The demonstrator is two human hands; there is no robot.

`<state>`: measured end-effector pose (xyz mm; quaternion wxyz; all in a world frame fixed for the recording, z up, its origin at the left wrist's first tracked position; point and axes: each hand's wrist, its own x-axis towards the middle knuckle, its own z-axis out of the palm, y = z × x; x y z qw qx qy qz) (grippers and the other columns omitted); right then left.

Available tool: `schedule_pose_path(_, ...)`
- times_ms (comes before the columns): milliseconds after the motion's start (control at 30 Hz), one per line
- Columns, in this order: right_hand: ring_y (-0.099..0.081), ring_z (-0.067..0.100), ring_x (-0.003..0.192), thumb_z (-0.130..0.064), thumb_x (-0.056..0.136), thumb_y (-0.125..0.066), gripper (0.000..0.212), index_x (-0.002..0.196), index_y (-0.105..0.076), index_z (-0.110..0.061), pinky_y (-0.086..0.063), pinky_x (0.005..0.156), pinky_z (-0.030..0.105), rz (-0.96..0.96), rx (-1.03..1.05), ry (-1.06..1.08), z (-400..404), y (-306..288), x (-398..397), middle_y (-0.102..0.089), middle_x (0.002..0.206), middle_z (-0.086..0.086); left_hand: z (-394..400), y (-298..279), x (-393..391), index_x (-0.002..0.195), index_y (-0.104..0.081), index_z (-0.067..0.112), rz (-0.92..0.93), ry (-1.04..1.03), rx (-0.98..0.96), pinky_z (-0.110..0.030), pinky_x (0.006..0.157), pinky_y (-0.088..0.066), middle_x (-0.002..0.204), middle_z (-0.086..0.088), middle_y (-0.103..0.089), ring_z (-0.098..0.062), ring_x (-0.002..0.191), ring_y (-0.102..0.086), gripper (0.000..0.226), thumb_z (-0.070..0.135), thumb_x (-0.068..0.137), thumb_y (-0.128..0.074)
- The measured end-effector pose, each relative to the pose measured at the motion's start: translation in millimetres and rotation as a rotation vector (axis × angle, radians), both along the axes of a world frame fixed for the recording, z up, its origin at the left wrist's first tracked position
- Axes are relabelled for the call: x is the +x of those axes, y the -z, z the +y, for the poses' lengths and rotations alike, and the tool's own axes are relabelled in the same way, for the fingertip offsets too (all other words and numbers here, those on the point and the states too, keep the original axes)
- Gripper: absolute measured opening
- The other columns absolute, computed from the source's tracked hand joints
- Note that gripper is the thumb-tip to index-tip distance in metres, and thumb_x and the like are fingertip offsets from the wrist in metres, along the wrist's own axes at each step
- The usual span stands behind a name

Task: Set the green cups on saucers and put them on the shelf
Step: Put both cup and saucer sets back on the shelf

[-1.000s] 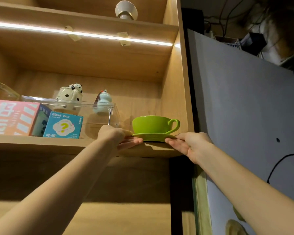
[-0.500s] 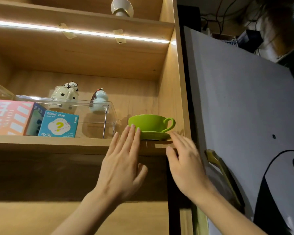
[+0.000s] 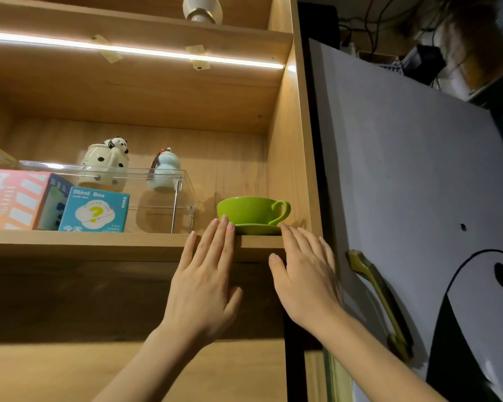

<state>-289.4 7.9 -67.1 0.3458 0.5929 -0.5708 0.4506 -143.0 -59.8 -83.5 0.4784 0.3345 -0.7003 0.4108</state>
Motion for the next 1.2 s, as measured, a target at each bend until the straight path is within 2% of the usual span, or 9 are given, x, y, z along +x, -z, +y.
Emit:
schedule_pose_path(100, -0.002, 0.011, 0.145, -0.035, 0.096, -0.027, 0.057, 0.147, -0.005, -0.022, 0.009, 0.112, 0.028, 0.026, 0.046, 0.013, 2, 1, 0, -0.009, 0.159, -0.006, 3, 0, 3, 0.144, -0.019, 0.008, -0.025, -0.016, 0.029, -0.035, 0.112, -0.003, 0.151, -0.011, -0.024, -0.026, 0.140, -0.020, 0.085, 0.049, 0.072, -0.037)
schedule_pose_path(267, 0.011, 0.013, 0.145, -0.032, 0.095, -0.033, 0.066, 0.147, 0.006, -0.020, 0.006, 0.117, 0.033, 0.099, 0.235, 0.051, 21, 0, -1, 0.009, 0.159, -0.002, 26, -14, 16, 0.142, 0.012, 0.021, -0.102, 0.158, 0.286, -0.026, 0.113, 0.013, 0.155, 0.000, 0.013, -0.012, 0.142, 0.013, 0.085, 0.050, 0.070, -0.022)
schedule_pose_path(367, -0.001, 0.018, 0.146, -0.033, 0.094, -0.036, 0.065, 0.148, -0.003, -0.019, -0.007, 0.119, 0.037, 0.110, 0.332, 0.022, 41, -6, 1, -0.003, 0.159, 0.001, 58, -27, 31, 0.145, -0.019, 0.018, 0.038, 0.468, 0.593, -0.024, 0.113, -0.013, 0.155, -0.005, -0.019, -0.014, 0.143, -0.016, 0.082, 0.037, 0.066, -0.038)
schedule_pose_path(433, -0.021, 0.022, 0.142, -0.034, 0.092, -0.042, 0.063, 0.147, -0.013, -0.022, -0.025, 0.115, 0.040, 0.014, 0.350, -0.124, 55, -7, 5, -0.022, 0.156, 0.001, 78, -27, 43, 0.133, -0.045, 0.019, 0.202, 0.674, 0.672, -0.028, 0.101, -0.036, 0.138, -0.008, -0.051, -0.020, 0.125, -0.047, 0.068, 0.031, 0.066, -0.044)
schedule_pose_path(500, -0.041, 0.020, 0.130, -0.035, 0.090, -0.049, 0.060, 0.144, -0.025, -0.024, -0.039, 0.103, 0.036, -0.126, 0.357, -0.315, 66, -3, 11, -0.043, 0.143, 0.001, 97, -22, 55, 0.118, -0.058, 0.017, 0.309, 0.805, 0.746, -0.033, 0.093, -0.046, 0.117, -0.008, -0.065, -0.019, 0.107, -0.059, 0.044, 0.025, 0.076, -0.051)
schedule_pose_path(633, -0.062, 0.018, 0.100, -0.036, 0.087, -0.053, 0.046, 0.129, -0.048, -0.017, -0.048, 0.083, 0.032, -0.308, 0.422, -0.536, 80, 19, 26, -0.067, 0.104, 0.003, 123, 0, 78, 0.115, -0.057, 0.009, 0.364, 0.922, 1.059, -0.029, 0.080, -0.054, 0.107, -0.009, -0.069, -0.012, 0.089, -0.067, 0.029, 0.014, 0.090, -0.045)
schedule_pose_path(833, -0.069, 0.022, 0.080, -0.032, 0.091, -0.049, 0.028, 0.108, -0.058, -0.012, -0.055, 0.077, 0.038, -0.526, 0.582, -0.759, 95, 82, 40, -0.069, 0.094, 0.011, 133, 66, 128, 0.105, -0.064, 0.015, 0.466, 1.054, 1.323, -0.029, 0.072, -0.058, 0.097, -0.005, -0.073, -0.019, 0.089, -0.070, 0.035, 0.033, 0.079, -0.051)
schedule_pose_path(1000, -0.069, 0.017, 0.072, -0.031, 0.089, -0.052, 0.027, 0.105, -0.061, -0.012, -0.057, 0.070, 0.030, -0.730, 0.745, -0.817, 94, 162, 44, -0.070, 0.090, 0.009, 128, 148, 158, 0.102, -0.064, 0.013, 0.900, 1.207, 1.506, -0.028, 0.069, -0.058, 0.089, -0.005, -0.075, -0.017, 0.080, -0.072, 0.034, 0.032, 0.078, -0.049)
schedule_pose_path(1200, -0.066, 0.020, 0.070, -0.027, 0.088, -0.054, 0.028, 0.108, -0.059, -0.007, -0.053, 0.066, 0.029, -0.992, 0.927, -0.813, 91, 265, 59, -0.069, 0.085, 0.010, 125, 265, 174, 0.099, -0.062, 0.011, 1.266, 1.029, 1.434, -0.027, 0.071, -0.055, 0.081, -0.001, -0.074, -0.012, 0.074, -0.071, 0.029, 0.023, 0.090, -0.037)
